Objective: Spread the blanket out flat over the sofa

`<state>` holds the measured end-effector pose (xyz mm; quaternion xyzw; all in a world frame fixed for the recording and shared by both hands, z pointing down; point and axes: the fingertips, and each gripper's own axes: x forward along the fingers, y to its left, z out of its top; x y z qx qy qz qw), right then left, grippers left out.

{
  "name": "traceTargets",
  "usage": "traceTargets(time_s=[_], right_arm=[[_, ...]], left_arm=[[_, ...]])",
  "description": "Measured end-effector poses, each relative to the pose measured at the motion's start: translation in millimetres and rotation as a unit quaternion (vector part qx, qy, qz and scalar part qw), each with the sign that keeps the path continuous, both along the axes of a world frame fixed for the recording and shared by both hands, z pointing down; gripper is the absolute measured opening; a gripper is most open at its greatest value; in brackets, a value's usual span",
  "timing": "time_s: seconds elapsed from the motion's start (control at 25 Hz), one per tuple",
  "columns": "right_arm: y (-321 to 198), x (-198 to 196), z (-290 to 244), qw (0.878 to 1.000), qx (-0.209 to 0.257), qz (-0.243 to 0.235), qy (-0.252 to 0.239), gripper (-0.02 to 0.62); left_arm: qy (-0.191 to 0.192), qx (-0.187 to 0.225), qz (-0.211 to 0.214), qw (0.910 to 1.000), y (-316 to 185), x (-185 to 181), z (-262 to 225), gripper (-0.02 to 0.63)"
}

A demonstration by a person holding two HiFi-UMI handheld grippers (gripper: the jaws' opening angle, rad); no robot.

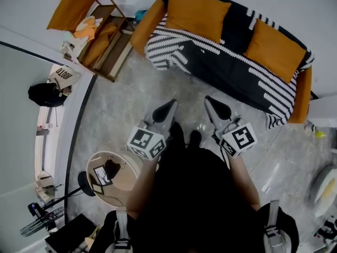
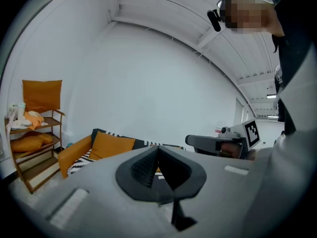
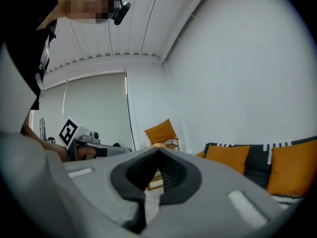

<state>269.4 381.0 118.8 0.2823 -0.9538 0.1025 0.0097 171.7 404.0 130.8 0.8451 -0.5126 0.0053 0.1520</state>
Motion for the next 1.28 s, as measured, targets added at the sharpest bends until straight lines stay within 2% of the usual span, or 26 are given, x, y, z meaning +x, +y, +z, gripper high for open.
traceTargets(time_s=[0.28,0.56,1.04,1.28], right_arm=[[-20,-19,15,1.0,-0.018,-0.001,0.019,0.002],[-64,-54,28,0.998,-0.037,-0.007,0.047,0.002],[-153,-139,31,0.996,-0.039,0.036,0.07,0.002],[-186,-173,53,0.992,-0.04,0.047,0.108,0.002]], left_arm=[[0.015,-0.022,-0.003,0.9996,-20,-21,17,0.006],[0.034,-0.031,0.005,0.999,-68,-54,28,0.006],[0.036,-0.035,0.053,0.9973,-157,-141,37,0.006],[0.037,-0.046,0.066,0.996,-187,-178,56,0.006]])
